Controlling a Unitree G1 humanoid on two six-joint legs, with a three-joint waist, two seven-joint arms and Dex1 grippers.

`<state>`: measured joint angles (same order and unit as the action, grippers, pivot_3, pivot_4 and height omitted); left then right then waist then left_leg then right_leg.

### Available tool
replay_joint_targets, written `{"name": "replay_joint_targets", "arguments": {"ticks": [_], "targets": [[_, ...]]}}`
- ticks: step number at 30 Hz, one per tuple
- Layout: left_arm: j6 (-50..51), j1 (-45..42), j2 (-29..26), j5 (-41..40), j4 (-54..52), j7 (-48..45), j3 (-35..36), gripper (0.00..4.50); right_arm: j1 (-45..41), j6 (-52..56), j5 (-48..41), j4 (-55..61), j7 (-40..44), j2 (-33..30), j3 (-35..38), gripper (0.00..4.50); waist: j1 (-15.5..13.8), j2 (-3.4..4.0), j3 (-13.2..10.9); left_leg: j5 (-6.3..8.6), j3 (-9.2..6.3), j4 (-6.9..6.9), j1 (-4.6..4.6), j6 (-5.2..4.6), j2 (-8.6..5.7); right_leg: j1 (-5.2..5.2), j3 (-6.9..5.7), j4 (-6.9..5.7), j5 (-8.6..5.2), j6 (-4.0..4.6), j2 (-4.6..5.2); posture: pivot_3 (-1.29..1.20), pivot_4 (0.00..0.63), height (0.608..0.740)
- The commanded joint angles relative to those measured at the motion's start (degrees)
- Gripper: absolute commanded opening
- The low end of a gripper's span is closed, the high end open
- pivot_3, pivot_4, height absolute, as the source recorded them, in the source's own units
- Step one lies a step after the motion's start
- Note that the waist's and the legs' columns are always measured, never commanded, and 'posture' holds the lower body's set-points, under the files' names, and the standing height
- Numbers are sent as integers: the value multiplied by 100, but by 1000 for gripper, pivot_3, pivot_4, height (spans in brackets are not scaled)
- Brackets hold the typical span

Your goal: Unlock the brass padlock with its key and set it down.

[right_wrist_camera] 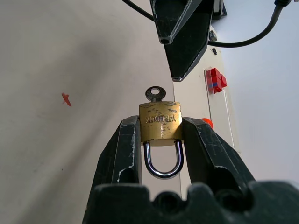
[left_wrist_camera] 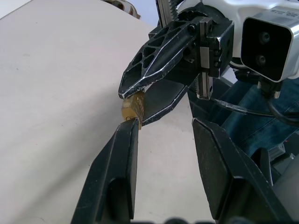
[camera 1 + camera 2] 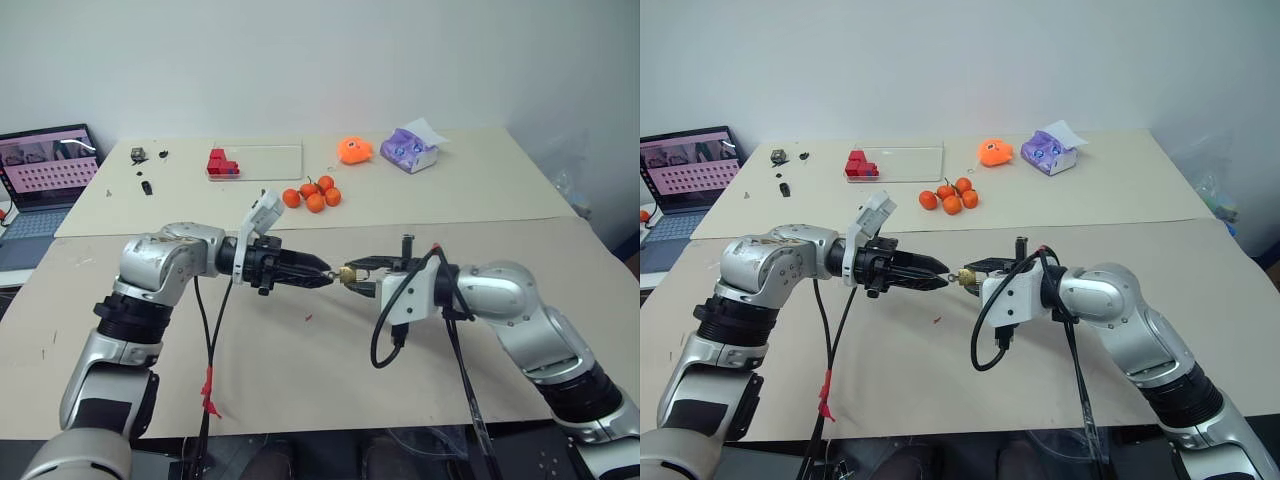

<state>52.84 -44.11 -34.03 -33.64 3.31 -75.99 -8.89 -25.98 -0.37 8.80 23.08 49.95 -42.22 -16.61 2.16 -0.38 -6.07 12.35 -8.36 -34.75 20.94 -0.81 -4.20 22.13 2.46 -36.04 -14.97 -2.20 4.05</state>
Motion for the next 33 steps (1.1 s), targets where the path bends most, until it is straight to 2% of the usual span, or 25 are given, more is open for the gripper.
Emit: {"name": "replay_joint_targets", "arguments": {"ticks": [1, 6, 13, 33], "targets": [[-243, -235, -164, 18, 195, -94, 191, 1918, -28, 88, -124, 296, 20, -37, 312, 911, -5, 0, 0, 0, 0, 0, 0, 0, 0, 0, 0, -1, 0, 0, 0, 0, 150, 740], [-444, -370, -140, 81, 592, 6, 305, 1918, -33, 225, -190, 397, 74, -7, 370, 911, -7, 0, 0, 0, 0, -1, -1, 0, 0, 0, -1, 0, 0, 0, -1, 0, 150, 740], [-283, -105, -78, -112, 164, 179, 315, 1918, -100, 301, -179, 466, 117, 7, 354, 911, 4, 0, 0, 0, 1, 0, 4, 0, -2, 1, 0, 5, 0, 0, 7, 0, 150, 740], [-362, -158, 115, -89, 226, 283, 212, 1918, -343, 523, -167, 545, 123, 112, 327, 911, -8, 0, 0, 0, 2, -1, 2, 0, -3, 1, -2, 3, 1, 1, 9, 0, 150, 740]]}}
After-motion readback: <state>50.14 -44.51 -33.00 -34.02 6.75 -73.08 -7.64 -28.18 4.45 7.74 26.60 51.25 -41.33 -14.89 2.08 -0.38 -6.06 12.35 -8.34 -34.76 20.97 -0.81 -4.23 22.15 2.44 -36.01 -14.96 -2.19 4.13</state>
